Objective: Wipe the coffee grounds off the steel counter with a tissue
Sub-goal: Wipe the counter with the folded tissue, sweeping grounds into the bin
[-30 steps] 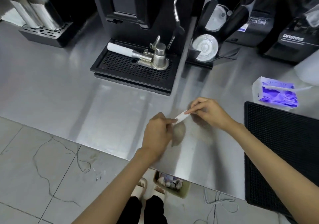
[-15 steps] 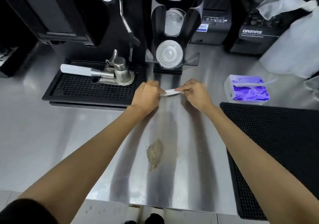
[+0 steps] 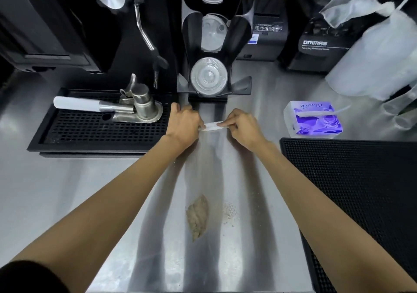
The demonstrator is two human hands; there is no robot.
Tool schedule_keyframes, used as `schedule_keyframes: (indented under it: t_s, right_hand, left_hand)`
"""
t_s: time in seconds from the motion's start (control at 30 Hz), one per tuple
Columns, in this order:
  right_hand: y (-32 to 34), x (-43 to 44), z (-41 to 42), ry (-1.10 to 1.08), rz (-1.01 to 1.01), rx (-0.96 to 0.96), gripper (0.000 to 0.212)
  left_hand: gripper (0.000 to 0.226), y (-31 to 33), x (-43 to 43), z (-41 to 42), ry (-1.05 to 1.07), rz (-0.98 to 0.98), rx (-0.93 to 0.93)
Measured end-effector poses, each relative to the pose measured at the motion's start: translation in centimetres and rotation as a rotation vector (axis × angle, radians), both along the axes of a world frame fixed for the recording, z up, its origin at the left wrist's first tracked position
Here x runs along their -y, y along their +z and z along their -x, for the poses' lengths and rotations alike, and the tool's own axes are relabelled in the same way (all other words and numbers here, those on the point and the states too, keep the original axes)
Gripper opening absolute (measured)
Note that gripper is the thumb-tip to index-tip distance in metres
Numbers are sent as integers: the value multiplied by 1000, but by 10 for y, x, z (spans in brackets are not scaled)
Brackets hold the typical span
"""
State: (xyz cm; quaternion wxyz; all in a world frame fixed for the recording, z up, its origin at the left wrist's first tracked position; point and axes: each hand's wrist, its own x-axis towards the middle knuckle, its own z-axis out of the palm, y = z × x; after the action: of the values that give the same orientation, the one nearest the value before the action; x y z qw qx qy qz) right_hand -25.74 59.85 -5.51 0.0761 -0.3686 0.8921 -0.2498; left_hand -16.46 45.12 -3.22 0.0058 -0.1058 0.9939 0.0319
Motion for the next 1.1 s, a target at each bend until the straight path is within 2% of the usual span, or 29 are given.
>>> schedule_keyframes:
  t_s: [0.2, 0.37, 0.43, 0.57, 0.63, 0.7, 0.77, 0.87, 1.1]
  right_hand:
    - [-4, -26, -46, 31, -8, -38, 30]
    - [-4, -49, -89, 51, 17, -54, 30]
    - [-3, -56, -108, 44, 32, -49, 30]
    - [-2, -72, -149, 11, 31, -25, 32]
    - [-1, -79, -167, 2, 5, 10, 35]
    - [5, -84, -178, -32, -16, 99, 38]
    - [12, -88, -177, -83, 8, 139, 38]
    - [22, -95, -157, -200, 66, 90, 36]
    - [17, -115, -99, -383, 53, -60, 34]
  left_hand:
    - [38, 5, -9, -36, -178, 59, 88]
    - [38, 1, -18, -77, -333, 34, 49]
    - [36, -1, -22, -93, -392, 43, -51]
    - [35, -2, -23, -117, -457, -29, 52]
    - [37, 2, -24, -127, -542, 9, 90]
    - [39, -2, -20, -129, -585, 26, 27]
    - [39, 0, -21, -123, -588, -27, -21]
    - [39, 9, -35, -98, -502, -130, -78]
    - [39, 3, -71, -30, -476, -152, -54]
